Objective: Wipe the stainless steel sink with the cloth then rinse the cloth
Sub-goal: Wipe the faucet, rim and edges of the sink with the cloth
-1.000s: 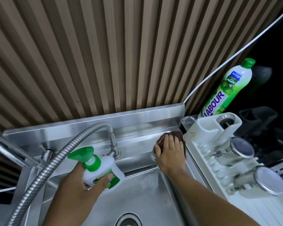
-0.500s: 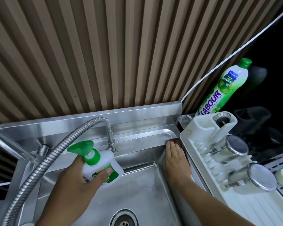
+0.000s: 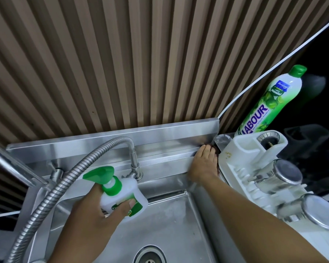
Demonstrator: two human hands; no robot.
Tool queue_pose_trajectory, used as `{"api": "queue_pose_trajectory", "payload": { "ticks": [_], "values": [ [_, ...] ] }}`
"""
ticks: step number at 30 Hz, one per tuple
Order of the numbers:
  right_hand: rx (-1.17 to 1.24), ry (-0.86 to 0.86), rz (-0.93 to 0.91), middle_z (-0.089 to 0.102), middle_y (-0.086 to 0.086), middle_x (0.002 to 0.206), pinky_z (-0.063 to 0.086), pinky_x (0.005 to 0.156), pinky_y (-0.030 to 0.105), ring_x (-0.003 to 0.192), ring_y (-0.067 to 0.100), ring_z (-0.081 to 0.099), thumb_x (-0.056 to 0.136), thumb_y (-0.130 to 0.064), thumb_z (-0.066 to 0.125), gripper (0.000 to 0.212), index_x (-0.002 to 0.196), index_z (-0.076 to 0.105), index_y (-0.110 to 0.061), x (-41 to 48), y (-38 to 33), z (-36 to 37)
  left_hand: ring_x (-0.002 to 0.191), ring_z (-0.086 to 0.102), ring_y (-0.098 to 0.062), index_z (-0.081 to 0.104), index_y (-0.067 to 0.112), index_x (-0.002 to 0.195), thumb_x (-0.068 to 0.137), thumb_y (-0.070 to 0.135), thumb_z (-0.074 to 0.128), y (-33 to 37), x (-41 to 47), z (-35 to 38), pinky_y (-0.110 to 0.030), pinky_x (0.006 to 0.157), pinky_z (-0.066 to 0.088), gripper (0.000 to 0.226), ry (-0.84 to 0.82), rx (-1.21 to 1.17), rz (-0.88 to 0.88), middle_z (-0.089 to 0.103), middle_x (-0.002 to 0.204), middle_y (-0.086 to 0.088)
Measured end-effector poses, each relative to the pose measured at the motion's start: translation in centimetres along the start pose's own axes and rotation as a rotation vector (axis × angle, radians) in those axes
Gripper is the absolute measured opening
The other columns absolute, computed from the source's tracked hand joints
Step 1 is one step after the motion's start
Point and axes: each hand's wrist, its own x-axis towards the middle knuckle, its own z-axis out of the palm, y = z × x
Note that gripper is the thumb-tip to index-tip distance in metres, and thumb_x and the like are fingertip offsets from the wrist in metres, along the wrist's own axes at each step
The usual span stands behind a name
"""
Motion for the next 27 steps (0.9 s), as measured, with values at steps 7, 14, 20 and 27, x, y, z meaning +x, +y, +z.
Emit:
{"api": "queue_pose_trajectory", "payload": {
  "ticks": [7, 14, 20, 27],
  "values": [
    [-0.012, 0.14, -0.196, 0.001, 0.018, 0.167, 0.003, 0.126, 0.041, 0.156, 0.034, 0.0, 0.09, -0.016, 0.064, 0.096, 0.158, -0.002, 0.001, -1.9, 0.3, 1.0, 0.068, 0.061, 0.01, 0.062, 0.033, 0.091, 0.072, 0.022, 0.088, 0.3, 0.0, -0.2, 0.001, 0.062, 0.04, 0.033, -0.009, 0.007, 0.02, 0.067, 0.071, 0.033],
    [0.16, 0.195, -0.532, 0.032, 0.004, 0.156, 0.029, 0.123, 0.037, 0.146, 0.024, 0.029, 0.077, -0.009, 0.075, 0.092, 0.155, 0.026, -0.015, -3.4, -3.8, 2.4, 0.07, 0.064, 0.003, 0.065, 0.033, 0.092, 0.071, 0.024, 0.088, -0.7, 0.0, -0.3, -0.002, 0.064, 0.043, 0.033, -0.013, -0.002, 0.025, 0.069, 0.074, 0.028],
    [0.227, 0.173, -0.669, 0.046, -0.004, 0.124, 0.053, 0.075, 0.035, 0.108, 0.023, 0.053, 0.074, -0.007, 0.071, 0.062, 0.13, 0.049, -0.023, -2.9, -5.1, 2.0, 0.072, 0.063, 0.006, 0.063, 0.042, 0.088, 0.07, 0.024, 0.089, -0.8, 0.0, 0.0, -0.001, 0.064, 0.042, 0.037, 0.006, 0.008, 0.038, 0.067, 0.077, 0.032],
    [0.497, 0.065, -0.835, 0.058, 0.001, 0.131, 0.051, 0.083, 0.04, 0.101, 0.034, 0.061, 0.084, -0.006, 0.056, 0.047, 0.129, 0.057, -0.02, -4.1, -9.0, 1.8, 0.077, 0.064, 0.007, 0.063, 0.039, 0.092, 0.069, 0.028, 0.089, -1.9, 0.4, 0.3, -0.001, 0.064, 0.044, 0.037, -0.021, 0.025, 0.041, 0.068, 0.083, 0.033]
  ]
}}
